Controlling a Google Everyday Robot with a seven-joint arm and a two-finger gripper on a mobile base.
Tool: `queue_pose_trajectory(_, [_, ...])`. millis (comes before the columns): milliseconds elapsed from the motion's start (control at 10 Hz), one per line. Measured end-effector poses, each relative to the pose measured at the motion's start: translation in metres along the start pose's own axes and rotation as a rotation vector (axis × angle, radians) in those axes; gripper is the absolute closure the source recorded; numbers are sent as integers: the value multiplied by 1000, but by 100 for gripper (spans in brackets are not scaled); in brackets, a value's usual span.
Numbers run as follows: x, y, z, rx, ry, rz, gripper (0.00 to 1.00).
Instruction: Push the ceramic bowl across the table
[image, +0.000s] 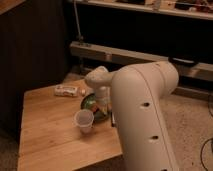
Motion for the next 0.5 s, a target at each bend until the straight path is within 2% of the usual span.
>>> queue_pose_trajectory(100, [15, -8, 0, -6, -11, 30, 62])
queue_pose_trajectory(300, [54, -23, -9, -52, -84, 112, 62])
queue_pose_trajectory(400, [73, -28, -11, -88, -119, 139, 62])
queue_pose_trajectory(500, [82, -30, -14, -103, -138, 151, 62])
